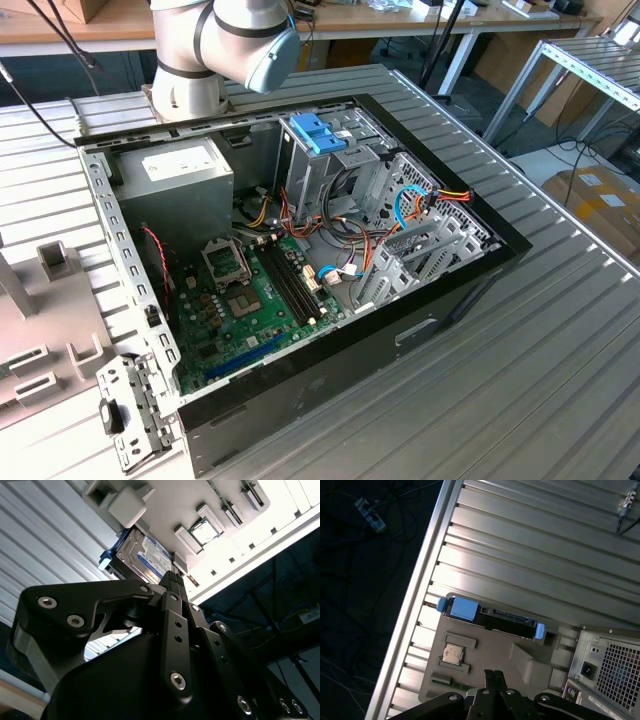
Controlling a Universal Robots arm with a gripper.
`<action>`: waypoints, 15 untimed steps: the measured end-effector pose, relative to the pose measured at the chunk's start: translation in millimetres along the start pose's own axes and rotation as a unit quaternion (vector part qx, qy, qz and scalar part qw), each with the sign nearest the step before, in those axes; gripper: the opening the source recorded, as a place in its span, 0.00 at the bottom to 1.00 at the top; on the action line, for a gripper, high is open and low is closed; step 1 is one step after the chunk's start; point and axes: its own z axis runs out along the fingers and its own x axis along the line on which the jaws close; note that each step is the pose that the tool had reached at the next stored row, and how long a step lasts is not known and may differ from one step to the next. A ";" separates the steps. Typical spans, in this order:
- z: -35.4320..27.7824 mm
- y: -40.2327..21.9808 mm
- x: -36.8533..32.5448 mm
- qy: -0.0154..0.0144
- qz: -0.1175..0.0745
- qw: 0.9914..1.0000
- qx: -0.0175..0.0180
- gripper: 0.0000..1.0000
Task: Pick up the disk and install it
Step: 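Pick up the disk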
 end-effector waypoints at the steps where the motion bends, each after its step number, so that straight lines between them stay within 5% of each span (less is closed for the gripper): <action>1: 0.0 0.0 0.0 0.000 -0.003 1.000 0.000 0.11; 15: 0.0 0.0 0.0 0.002 -0.046 0.999 -0.001 0.11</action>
